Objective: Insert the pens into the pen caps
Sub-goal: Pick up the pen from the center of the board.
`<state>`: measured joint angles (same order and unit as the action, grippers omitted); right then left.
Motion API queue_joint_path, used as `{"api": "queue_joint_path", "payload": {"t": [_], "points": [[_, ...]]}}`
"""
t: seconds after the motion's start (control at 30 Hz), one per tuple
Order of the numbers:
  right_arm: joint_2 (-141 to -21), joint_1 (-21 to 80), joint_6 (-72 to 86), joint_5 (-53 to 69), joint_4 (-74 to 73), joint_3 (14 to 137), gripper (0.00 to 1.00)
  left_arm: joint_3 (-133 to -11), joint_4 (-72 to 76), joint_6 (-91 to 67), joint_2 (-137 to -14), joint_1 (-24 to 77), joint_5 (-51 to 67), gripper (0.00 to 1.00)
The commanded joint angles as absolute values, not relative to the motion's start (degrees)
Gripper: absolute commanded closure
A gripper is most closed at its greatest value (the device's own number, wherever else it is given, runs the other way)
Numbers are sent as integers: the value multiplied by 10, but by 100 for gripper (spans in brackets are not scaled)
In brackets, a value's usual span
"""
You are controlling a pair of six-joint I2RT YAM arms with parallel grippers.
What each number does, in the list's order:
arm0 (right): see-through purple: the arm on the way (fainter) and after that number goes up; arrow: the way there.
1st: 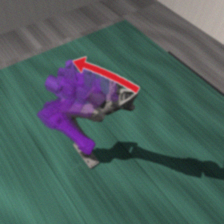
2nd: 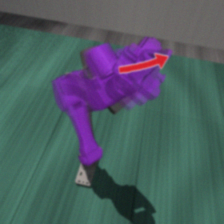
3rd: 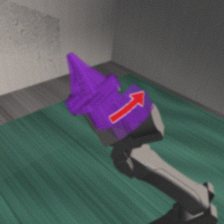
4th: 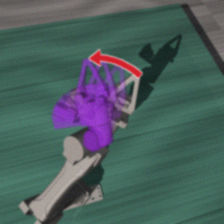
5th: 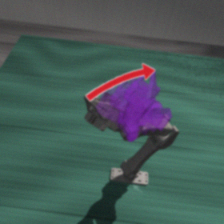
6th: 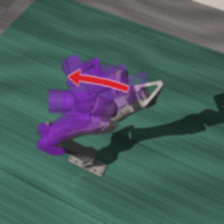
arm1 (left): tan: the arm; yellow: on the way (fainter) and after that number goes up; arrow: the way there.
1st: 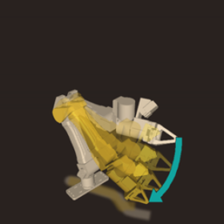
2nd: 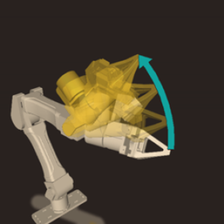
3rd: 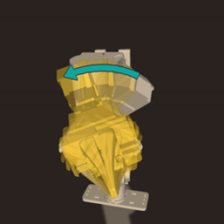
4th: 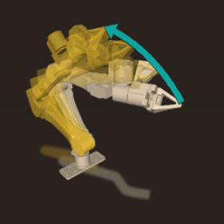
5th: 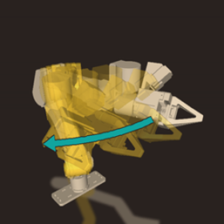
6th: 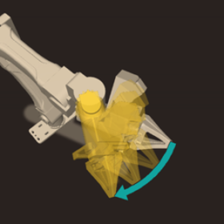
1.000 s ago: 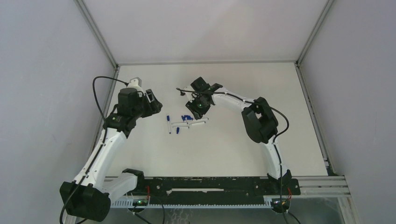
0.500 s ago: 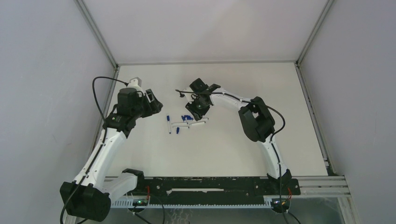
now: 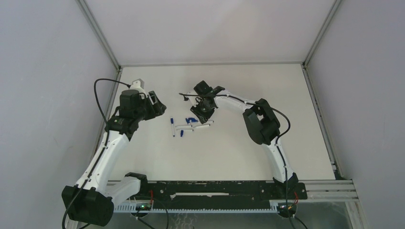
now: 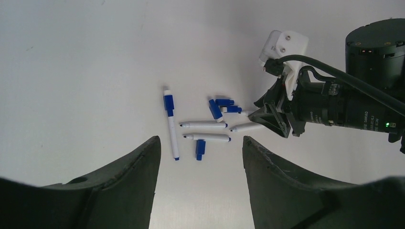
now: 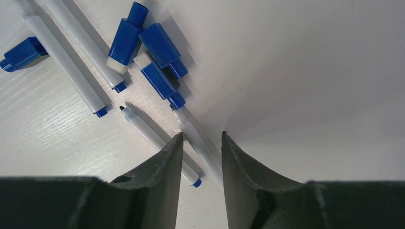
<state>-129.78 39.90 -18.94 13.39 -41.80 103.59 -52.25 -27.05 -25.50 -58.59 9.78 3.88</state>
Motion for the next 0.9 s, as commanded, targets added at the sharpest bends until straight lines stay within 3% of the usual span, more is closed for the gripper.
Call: {"api": "queue_joint_path", "payload": {"t": [0.0,0.57,0.87], "points": [[-1298,398,-202,126,-427,1040,59,-509,-240,-262,-589,88,56,32],[-1248,353,-164,95,-424,934,77,-507,-235,-267,-591,77,73,32],[-1266,346,-110,79,-423,969,71,-506,-234,-268,-591,75,76,32]]}}
